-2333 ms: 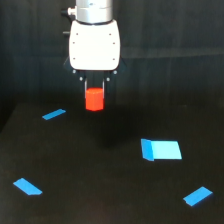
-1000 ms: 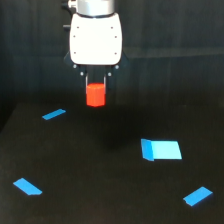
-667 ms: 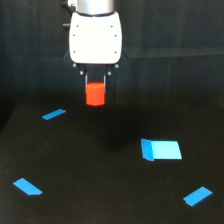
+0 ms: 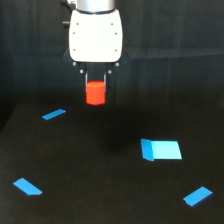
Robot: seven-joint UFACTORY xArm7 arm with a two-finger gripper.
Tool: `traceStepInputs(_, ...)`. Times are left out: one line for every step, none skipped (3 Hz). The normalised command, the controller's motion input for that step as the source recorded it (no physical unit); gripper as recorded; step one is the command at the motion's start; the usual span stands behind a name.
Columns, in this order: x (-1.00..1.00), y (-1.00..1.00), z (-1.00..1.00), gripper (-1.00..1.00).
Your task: Pick up the red object from the table
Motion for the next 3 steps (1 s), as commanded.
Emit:
traceStepInputs(0.04, -0.15, 0.16, -1.00)
traceStepInputs(0.01, -0.10, 0.16, -0.93)
traceStepInputs(0.02, -0.14, 0.13, -1.00)
